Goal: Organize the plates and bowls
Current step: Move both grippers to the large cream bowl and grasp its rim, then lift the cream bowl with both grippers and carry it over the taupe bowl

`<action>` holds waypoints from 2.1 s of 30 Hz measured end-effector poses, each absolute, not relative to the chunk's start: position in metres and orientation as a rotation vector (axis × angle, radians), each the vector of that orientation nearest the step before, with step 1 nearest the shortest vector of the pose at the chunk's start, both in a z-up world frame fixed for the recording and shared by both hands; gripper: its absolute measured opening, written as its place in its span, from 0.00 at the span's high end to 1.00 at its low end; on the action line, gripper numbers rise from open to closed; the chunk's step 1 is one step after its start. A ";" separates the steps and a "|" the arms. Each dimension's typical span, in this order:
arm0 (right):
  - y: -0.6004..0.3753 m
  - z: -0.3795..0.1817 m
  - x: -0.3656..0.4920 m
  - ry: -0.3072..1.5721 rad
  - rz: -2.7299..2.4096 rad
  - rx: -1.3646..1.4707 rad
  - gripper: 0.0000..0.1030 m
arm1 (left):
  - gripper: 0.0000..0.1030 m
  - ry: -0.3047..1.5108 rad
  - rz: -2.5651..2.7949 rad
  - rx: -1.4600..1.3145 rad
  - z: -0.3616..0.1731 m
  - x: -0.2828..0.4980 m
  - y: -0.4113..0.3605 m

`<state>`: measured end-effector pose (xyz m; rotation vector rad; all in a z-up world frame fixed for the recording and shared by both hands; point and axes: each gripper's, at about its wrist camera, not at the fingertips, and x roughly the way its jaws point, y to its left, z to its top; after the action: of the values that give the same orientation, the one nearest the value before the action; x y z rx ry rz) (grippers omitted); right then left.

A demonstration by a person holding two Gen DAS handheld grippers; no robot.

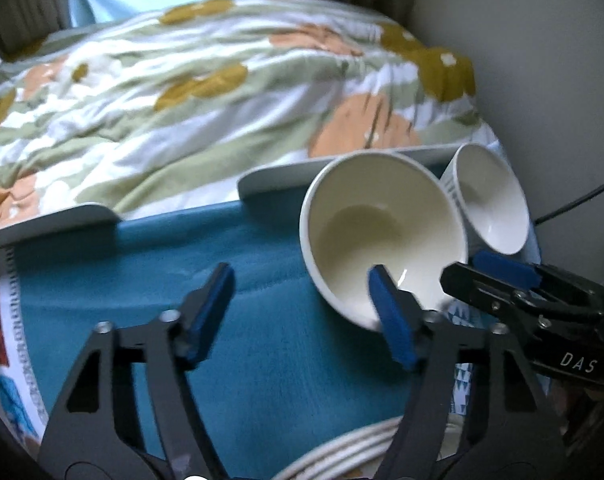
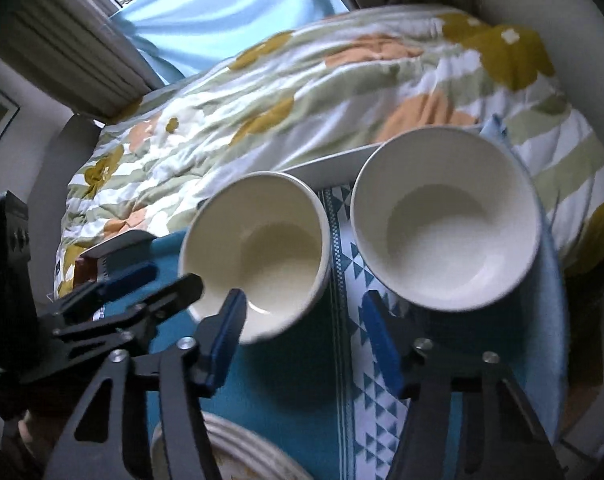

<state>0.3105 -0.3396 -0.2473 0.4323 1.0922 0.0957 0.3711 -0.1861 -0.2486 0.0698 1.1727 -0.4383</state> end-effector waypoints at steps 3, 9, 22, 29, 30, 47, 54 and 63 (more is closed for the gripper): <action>-0.340 -0.254 0.318 1.100 0.089 0.447 0.59 | 0.61 1.206 -0.459 0.081 -0.260 0.379 -0.191; -0.344 -0.264 0.327 1.121 0.092 0.460 0.82 | 0.81 1.215 -0.500 0.087 -0.264 0.380 -0.201; -0.336 -0.233 0.318 1.086 0.122 0.381 0.84 | 0.81 1.164 -0.459 0.107 -0.230 0.360 -0.197; -0.318 -0.180 0.294 1.028 0.224 0.297 0.84 | 0.81 1.077 -0.373 0.062 -0.171 0.314 -0.170; -0.314 -0.174 0.291 1.021 0.241 0.287 0.84 | 0.81 1.065 -0.361 0.051 -0.163 0.308 -0.165; -0.177 -0.122 0.220 0.950 0.573 0.105 0.84 | 0.81 0.994 -0.067 -0.080 -0.107 0.179 -0.016; -0.114 -0.142 0.205 0.998 0.566 0.100 0.84 | 0.81 1.049 -0.103 -0.051 -0.125 0.167 0.049; -0.058 -0.194 0.200 1.118 0.428 0.156 0.84 | 0.81 1.160 -0.227 0.016 -0.181 0.176 0.104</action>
<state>0.1999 -0.0583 -0.1935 0.1559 1.1182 0.4282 0.1756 0.1044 -0.1811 0.0156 1.1600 -0.2265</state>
